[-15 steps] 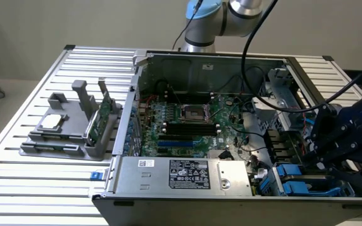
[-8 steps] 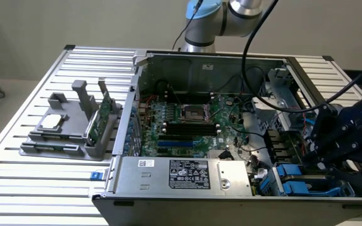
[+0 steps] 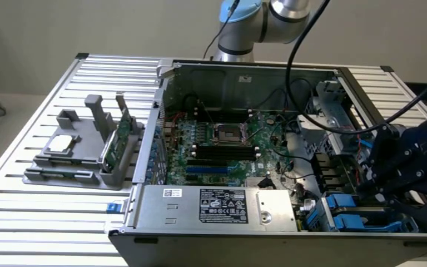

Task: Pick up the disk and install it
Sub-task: 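Insert the first disk wire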

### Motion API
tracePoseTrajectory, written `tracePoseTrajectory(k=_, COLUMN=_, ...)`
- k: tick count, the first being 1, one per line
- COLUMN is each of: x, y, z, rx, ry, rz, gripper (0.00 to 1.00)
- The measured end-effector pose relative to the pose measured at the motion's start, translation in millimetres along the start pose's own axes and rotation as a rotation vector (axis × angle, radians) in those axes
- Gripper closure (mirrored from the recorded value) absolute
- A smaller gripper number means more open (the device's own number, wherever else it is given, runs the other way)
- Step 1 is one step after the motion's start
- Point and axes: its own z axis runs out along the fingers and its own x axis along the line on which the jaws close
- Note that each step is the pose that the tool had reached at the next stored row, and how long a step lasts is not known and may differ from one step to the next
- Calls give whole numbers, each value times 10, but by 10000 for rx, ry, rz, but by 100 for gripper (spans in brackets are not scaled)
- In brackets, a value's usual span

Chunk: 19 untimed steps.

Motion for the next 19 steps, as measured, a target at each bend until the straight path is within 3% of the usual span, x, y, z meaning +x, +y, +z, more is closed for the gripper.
tracePoseTrajectory(k=19, x=-35, y=-2, z=13, rx=-1, ry=-1, rz=2, gripper=83)
